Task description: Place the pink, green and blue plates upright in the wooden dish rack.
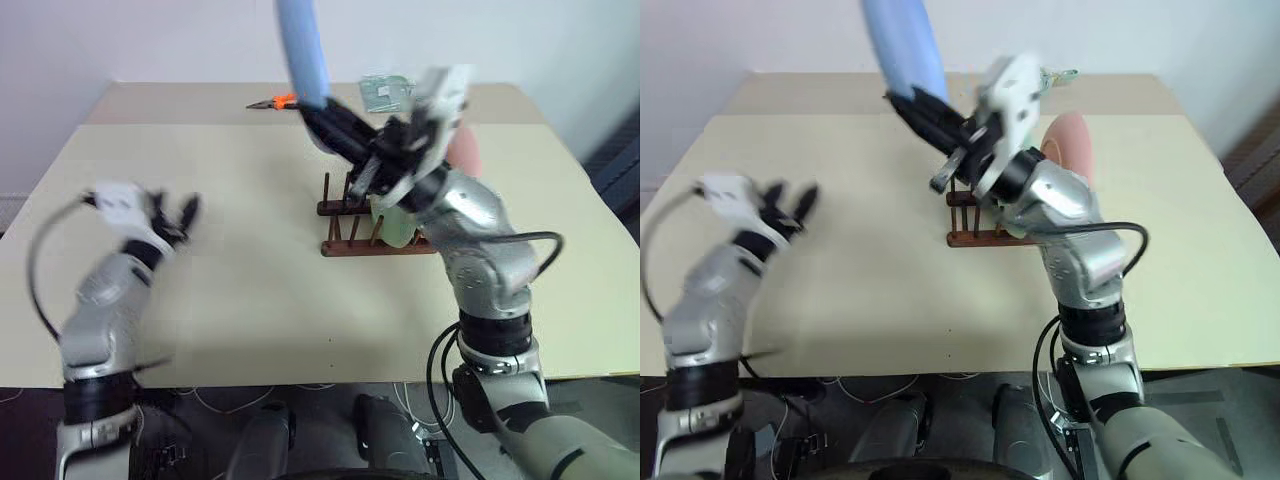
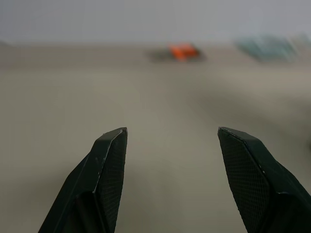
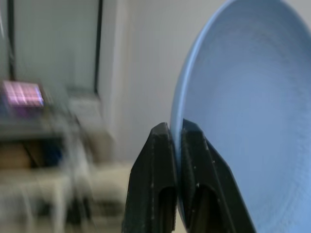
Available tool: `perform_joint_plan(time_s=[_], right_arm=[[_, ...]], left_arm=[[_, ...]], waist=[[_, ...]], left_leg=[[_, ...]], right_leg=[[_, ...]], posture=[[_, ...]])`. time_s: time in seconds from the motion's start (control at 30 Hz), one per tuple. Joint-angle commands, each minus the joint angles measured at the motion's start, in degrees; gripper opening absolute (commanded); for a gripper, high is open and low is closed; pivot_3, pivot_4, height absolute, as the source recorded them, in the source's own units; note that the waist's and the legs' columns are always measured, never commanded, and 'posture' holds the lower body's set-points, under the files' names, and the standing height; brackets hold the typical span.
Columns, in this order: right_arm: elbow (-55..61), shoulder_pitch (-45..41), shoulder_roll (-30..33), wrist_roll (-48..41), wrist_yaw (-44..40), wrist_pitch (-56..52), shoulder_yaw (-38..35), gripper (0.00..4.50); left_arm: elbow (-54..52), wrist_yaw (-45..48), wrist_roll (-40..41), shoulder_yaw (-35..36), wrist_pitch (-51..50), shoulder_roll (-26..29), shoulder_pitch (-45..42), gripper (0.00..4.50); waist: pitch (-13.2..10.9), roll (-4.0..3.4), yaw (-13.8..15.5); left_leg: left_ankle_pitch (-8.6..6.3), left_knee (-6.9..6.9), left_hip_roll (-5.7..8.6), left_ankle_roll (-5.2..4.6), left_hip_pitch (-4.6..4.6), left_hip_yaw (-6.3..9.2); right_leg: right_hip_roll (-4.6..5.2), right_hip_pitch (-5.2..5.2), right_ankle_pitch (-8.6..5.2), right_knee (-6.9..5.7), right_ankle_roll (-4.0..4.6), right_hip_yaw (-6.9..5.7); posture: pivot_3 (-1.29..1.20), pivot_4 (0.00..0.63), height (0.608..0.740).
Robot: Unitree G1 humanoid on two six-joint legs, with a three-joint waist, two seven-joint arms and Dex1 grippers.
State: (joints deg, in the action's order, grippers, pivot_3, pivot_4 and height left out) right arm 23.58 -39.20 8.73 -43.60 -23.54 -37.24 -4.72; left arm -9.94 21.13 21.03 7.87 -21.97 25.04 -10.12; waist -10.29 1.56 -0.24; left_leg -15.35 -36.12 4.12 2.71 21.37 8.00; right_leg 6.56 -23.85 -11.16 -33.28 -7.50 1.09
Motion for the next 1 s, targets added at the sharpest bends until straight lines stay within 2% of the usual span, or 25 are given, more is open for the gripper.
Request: perform_joint_plan(time_s=[0.03, 0.27, 0.8, 0.83, 0.87, 0.9, 1.0], right_arm=[[3.88, 1.83, -0.92, -9.53, 9.62, -7.69, -4.27, 0.0], [5.7, 5.53, -2.09, -18.39, 20.55, -12.85, -5.42, 0.0], [0.72, 4.84, 0.72, -24.01, 23.58, -13.32, -5.24, 0.0], [0.11, 4.5, 1.07, -24.11, 23.44, -13.45, -5.19, 0.66], [-0.4, 4.14, 1.43, -23.94, 23.19, -13.51, -5.08, 0.91], [-0.8, 3.73, 2.0, -23.22, 22.72, -13.45, -4.8, 1.44], [0.31, 1.11, 8.23, -14.24, 16.98, -10.48, -1.29, 2.8]], left_arm=[[-4.02, 4.73, -3.45, -5.46, 4.91, 0.65, 1.62, 3.0], [-5.02, 7.83, -4.44, -10.53, 5.38, -1.77, 2.67, 3.0], [-7.4, 9.99, -5.9, -11.86, 3.92, -1.68, 4.46, 3.0], [-7.49, 10.0, -5.91, -11.88, 3.84, -1.75, 4.47, 3.04], [-7.54, 10.03, -5.89, -11.9, 3.77, -1.8, 4.47, 3.04], [-7.53, 10.08, -5.95, -11.96, 3.78, -1.81, 4.48, 3.04], [-7.63, 10.24, -6.06, -12.21, 3.59, -1.82, 4.46, 3.04]], waist=[[-0.01, -0.07, -0.31], [0.02, -0.36, -0.73], [0.03, -0.36, -0.59], [0.03, -0.36, -0.59], [0.03, -0.36, -0.58], [0.02, -0.36, -0.58], [0.02, -0.37, -0.56]], left_leg=[[0.0, 0.04, -0.01, 0.01, 0.01, -0.02], [0.02, 0.15, -0.07, 0.0, 0.03, -0.21], [0.02, 0.08, -0.07, -0.02, 0.04, -0.22], [0.02, 0.08, -0.07, -0.02, 0.04, -0.22], [0.02, 0.08, -0.07, -0.02, 0.03, -0.22], [0.02, 0.08, -0.07, -0.02, 0.04, -0.22], [0.02, 0.06, -0.06, -0.02, 0.05, -0.24]], right_leg=[[-0.01, -0.07, 0.01, -0.01, 0.03, 0.0], [-0.07, -0.35, 0.09, -0.16, -0.08, 0.15], [-0.08, -0.29, 0.09, -0.15, -0.09, 0.15], [-0.08, -0.29, 0.09, -0.16, -0.09, 0.14], [-0.08, -0.29, 0.09, -0.16, -0.09, 0.15], [-0.08, -0.29, 0.08, -0.16, -0.09, 0.15], [-0.08, -0.29, 0.08, -0.15, -0.09, 0.14]], posture=[[0.0, 0.15, 0.74], [0.0, 0.15, 0.74], [0.0, 0.15, 0.74], [0.0, 0.15, 0.74], [0.0, 0.15, 0.74], [0.0, 0.15, 0.74], [0.0, 0.15, 0.74]])
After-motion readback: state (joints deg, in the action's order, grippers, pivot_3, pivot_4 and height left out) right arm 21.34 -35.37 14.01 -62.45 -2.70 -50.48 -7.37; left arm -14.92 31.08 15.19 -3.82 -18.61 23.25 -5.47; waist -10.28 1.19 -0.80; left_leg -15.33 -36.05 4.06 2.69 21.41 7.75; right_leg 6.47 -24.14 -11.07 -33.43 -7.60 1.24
